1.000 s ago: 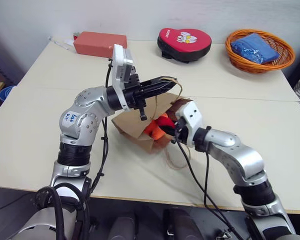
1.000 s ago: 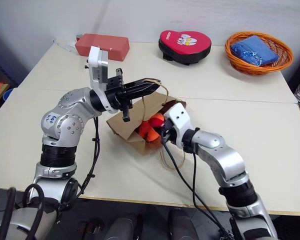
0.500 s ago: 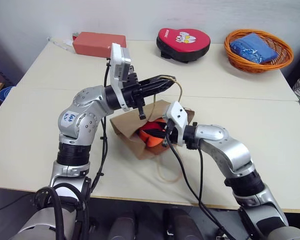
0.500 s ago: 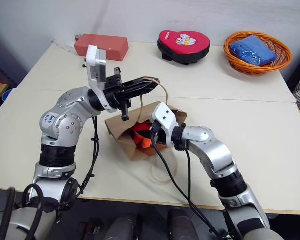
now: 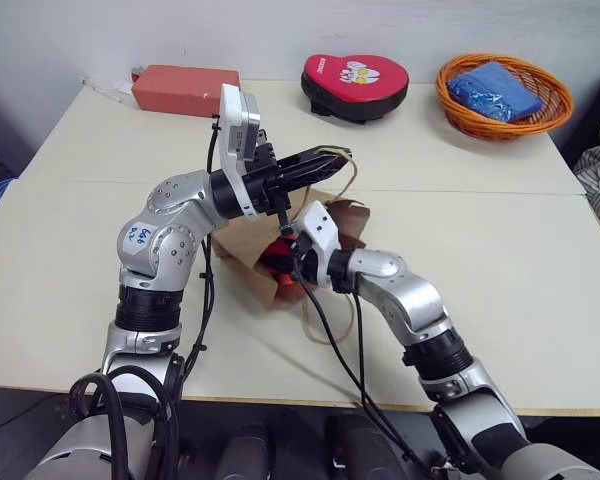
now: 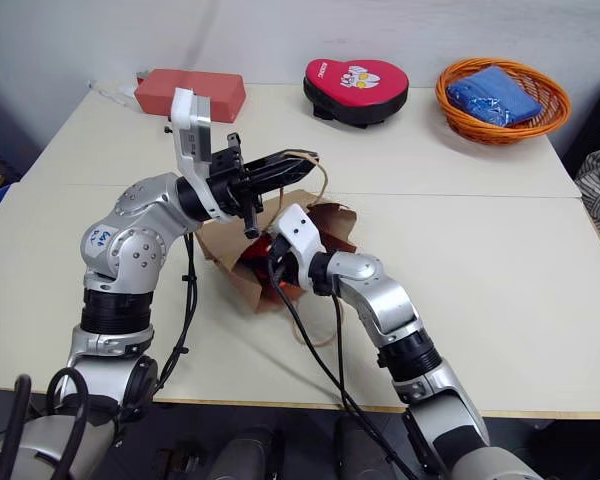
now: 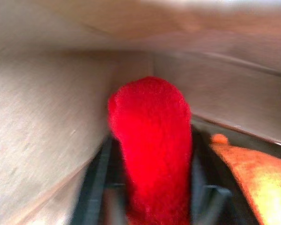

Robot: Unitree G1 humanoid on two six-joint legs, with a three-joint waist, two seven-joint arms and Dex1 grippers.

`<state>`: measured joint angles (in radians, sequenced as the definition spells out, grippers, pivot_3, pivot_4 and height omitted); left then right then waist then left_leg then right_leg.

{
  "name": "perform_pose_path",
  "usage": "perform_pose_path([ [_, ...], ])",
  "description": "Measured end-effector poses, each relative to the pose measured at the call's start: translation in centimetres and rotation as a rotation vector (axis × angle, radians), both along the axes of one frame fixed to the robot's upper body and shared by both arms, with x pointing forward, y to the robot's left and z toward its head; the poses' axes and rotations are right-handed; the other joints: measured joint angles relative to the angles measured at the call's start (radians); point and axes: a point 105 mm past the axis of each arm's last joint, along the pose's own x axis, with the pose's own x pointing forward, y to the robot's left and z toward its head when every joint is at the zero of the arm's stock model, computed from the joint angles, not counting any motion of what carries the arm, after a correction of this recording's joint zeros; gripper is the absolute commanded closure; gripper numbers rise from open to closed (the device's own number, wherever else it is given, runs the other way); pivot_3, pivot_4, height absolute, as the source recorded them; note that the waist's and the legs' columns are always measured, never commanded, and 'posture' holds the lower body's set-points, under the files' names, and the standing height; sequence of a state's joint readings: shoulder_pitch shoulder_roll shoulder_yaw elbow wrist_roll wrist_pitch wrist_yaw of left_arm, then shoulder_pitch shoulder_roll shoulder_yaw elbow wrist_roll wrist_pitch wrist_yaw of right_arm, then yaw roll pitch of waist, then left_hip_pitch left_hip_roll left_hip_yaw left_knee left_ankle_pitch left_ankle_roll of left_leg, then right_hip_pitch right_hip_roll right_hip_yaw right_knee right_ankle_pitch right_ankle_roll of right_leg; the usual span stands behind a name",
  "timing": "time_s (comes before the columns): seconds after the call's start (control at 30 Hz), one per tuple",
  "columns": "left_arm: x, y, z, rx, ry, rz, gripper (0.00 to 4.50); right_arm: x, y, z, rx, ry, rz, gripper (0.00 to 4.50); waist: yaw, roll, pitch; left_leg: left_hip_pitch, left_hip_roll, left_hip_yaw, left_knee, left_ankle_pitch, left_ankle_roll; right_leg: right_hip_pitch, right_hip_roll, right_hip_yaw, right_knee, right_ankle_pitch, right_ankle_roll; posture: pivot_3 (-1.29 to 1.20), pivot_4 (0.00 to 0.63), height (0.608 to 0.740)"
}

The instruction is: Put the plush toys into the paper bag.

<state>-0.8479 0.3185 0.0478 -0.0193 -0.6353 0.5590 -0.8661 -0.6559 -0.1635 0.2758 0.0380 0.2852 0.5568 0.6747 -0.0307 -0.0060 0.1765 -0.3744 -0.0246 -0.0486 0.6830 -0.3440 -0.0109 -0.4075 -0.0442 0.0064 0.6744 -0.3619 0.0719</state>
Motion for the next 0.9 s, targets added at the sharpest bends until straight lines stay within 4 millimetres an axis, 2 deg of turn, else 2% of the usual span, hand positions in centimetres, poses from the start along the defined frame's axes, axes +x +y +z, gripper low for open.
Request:
perform_pose_path([
  [0.1, 0.1, 0.5, 0.4, -0.027, -0.001, 0.015, 4.50, -0.2, -1.0, 0.8, 0.024, 0.009, 0.014, 1.02, 0.001, 0.000, 0.000, 0.000, 0.000, 0.000, 0.000, 0.000, 0.000, 0.000, 0.000, 0.000, 0.000, 0.000, 0.000, 0.00, 0.150, 0.740],
  [0.13, 0.2, 0.6, 0.5, -0.035, 0.000, 0.019, 4.50, -0.4, -1.6, 1.2, 0.033, 0.013, 0.022, 0.57, 0.001, 0.000, 0.000, 0.000, 0.000, 0.000, 0.000, 0.000, 0.000, 0.000, 0.000, 0.000, 0.000, 0.000, 0.000, 0.00, 0.150, 0.740],
  [0.2, 0.2, 0.8, 0.7, -0.047, 0.002, 0.024, 4.50, -0.8, -2.7, 1.9, 0.042, 0.024, 0.044, 0.02, 0.003, 0.000, 0.000, -0.001, 0.000, 0.000, 0.000, 0.000, 0.000, 0.000, 0.000, 0.000, 0.000, 0.000, 0.000, 0.00, 0.150, 0.740],
  [0.53, 0.5, 1.5, 1.1, -0.075, 0.005, 0.051, 4.50, -3.6, -7.9, 2.8, 0.093, 0.179, 0.137, 0.02, 0.003, 0.000, 0.000, -0.001, 0.000, 0.000, 0.000, 0.000, 0.000, 0.000, 0.000, 0.000, -0.002, 0.000, 0.000, 0.00, 0.150, 0.740],
  [0.7, 0.4, 1.5, 1.1, -0.076, 0.006, 0.048, 4.50, -4.1, -10.9, 2.9, 0.121, 0.262, 0.088, 0.02, 0.006, 0.000, 0.000, -0.001, 0.000, 0.001, 0.000, 0.000, 0.000, 0.000, 0.000, 0.001, -0.002, 0.000, 0.000, 0.00, 0.150, 0.740],
  [0.8, 0.3, 1.5, 1.1, -0.074, 0.008, 0.046, 4.50, -4.8, -14.3, 1.2, 0.024, 0.341, -0.015, 0.02, 0.014, 0.000, 0.000, -0.002, 0.000, 0.001, 0.000, 0.000, 0.001, 0.000, 0.000, 0.001, -0.003, 0.000, 0.000, 0.00, 0.150, 0.740],
  [0.9, 0.3, 1.6, 1.1, -0.072, 0.014, 0.044, 4.50, -5.6, -16.4, -0.9, -0.073, 0.435, -0.086, 0.02, 0.026, 0.000, 0.000, -0.002, 0.000, 0.002, 0.000, 0.000, 0.001, 0.000, 0.000, 0.002, -0.006, 0.000, 0.000, 0.00, 0.150, 0.740],
])
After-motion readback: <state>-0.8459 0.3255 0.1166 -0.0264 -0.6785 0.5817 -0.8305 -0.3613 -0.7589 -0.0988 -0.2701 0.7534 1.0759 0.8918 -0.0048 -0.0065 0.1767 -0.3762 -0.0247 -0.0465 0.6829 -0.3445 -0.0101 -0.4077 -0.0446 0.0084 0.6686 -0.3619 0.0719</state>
